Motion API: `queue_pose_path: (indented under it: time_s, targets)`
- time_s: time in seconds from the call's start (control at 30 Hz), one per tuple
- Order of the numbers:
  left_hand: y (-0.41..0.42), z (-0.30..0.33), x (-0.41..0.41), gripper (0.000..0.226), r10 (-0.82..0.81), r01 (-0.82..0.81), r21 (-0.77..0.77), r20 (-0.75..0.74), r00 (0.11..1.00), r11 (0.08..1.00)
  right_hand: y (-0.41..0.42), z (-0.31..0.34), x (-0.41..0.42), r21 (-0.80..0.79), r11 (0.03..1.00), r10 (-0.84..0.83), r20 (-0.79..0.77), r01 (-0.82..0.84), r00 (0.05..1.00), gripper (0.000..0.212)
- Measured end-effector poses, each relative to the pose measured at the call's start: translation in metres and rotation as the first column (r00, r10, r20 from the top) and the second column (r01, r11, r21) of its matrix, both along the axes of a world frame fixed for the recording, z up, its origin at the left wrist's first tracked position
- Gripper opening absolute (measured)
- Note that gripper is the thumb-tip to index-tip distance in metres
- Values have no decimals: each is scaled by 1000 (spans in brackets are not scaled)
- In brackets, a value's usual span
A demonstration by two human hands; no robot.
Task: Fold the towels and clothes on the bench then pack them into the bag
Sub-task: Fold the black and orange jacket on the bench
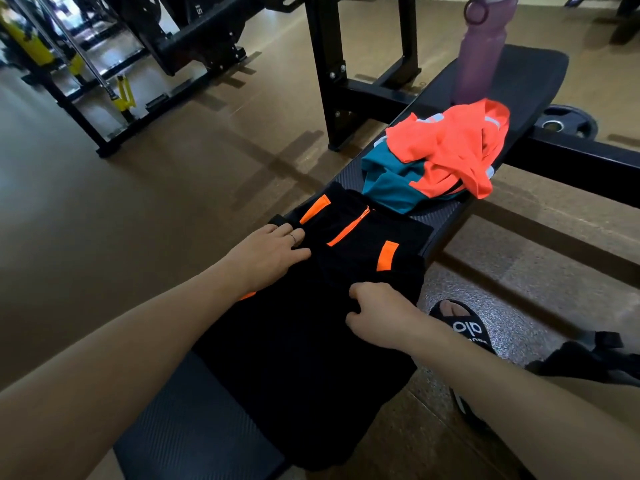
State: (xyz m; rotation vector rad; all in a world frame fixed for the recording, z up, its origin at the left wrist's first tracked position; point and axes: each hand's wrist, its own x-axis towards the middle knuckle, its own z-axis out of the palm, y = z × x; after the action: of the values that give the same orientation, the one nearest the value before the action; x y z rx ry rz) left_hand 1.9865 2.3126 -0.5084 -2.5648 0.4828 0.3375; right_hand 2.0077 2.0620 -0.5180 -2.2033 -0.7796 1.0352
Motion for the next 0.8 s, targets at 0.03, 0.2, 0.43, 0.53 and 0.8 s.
queue_pose_path:
  time_s: [0.03, 0.2, 0.43, 0.53, 0.8]
  targets:
    - [0, 0, 2, 42, -3, 3, 1, 0, 1000, 1000, -1, 1, 2, 10, 1000, -5, -32, 5, 999, 25]
    - [17, 13, 10, 29, 88, -80, -61, 139, 986, 995, -5, 11, 15, 61, 996, -58, -123, 66, 991, 9]
    - [21, 10, 21, 51, 262, -253, -334, -17, 965, 908, -2, 2, 20, -91, 994, -37, 171, 53, 985, 10]
    - [15, 3, 21, 45, 147, -140, -247, 9, 989, 959, 0, -2, 21, -123, 991, -19, 240, 50, 971, 27]
    - [12, 2, 32, 32, 181, -166, -81, 220, 959, 983, 0, -1, 20, -89, 988, -86, 359, 126, 929, 13]
